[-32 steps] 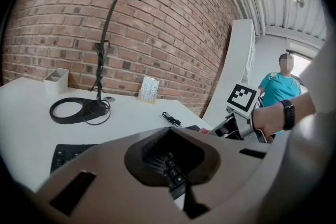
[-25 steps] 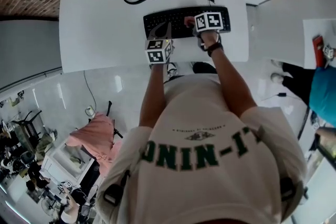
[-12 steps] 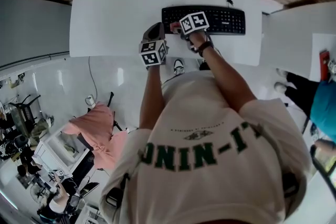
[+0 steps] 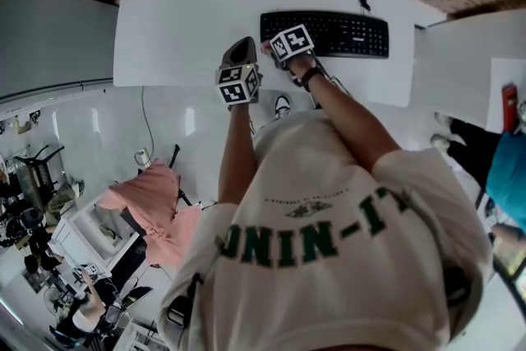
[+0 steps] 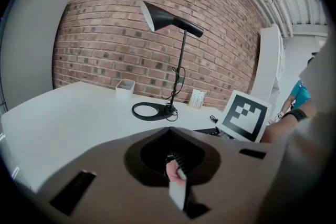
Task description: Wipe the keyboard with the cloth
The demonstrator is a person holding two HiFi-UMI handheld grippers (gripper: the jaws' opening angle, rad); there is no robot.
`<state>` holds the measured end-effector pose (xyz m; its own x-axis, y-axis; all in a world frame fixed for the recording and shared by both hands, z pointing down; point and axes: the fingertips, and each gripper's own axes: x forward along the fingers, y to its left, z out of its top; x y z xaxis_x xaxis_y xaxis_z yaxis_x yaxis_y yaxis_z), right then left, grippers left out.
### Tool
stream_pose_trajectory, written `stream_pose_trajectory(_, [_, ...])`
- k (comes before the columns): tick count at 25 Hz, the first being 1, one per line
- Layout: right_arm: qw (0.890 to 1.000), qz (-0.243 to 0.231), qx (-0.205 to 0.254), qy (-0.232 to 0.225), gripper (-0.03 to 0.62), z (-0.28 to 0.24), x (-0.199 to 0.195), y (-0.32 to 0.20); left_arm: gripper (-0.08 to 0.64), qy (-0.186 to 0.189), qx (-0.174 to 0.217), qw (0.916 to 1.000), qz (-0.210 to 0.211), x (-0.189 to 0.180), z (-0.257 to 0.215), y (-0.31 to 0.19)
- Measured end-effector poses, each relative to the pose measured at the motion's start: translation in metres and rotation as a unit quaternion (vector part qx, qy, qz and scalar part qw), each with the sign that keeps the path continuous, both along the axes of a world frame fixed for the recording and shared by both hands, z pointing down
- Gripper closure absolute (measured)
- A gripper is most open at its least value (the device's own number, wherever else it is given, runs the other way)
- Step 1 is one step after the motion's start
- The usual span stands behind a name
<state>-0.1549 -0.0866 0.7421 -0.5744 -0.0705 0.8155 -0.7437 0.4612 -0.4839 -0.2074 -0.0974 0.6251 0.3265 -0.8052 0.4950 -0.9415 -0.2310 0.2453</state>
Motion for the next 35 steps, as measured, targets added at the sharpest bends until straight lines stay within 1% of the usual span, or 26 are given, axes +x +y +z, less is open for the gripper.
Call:
stream_pose_trajectory(8, [1.000, 0.001, -0.006, 0.011, 0.541, 0.002, 0.017, 0.002, 0.568, 0.003, -0.006, 0.9999, 0.011, 0.012, 0.004, 0.001])
stream_pose_trajectory(11, [1.000, 0.008, -0.008, 0.008, 0.541, 0.002, 0.025, 0.001, 0.568, 0.004, -0.009, 0.9998, 0.016, 0.018, 0.006, 0.001])
stream_pose_trajectory(18, [1.000, 0.018, 0.002, 0.010, 0.541, 0.001, 0.052, 0.000, 0.568, 0.008, -0.018, 0.9990, 0.039, 0.045, 0.012, 0.001])
stream_pose_trajectory(24, [0.999, 0.041, 0.001, 0.010, 0.541, 0.003, 0.083, 0.000, 0.568, 0.006, -0.027, 0.9976, 0.063, 0.073, 0.019, -0.002])
stream_pose_trajectory(29, [0.998, 0.065, 0.003, 0.009, 0.541, 0.003, 0.109, 0.000, 0.568, 0.006, -0.028, 0.9955, 0.091, 0.102, 0.021, -0.003])
stream_pose_trajectory(35, [0.995, 0.095, 0.004, 0.010, 0.541, 0.003, 0.141, -0.002, 0.568, 0.011, -0.030, 0.9932, 0.112, 0.130, 0.023, -0.006])
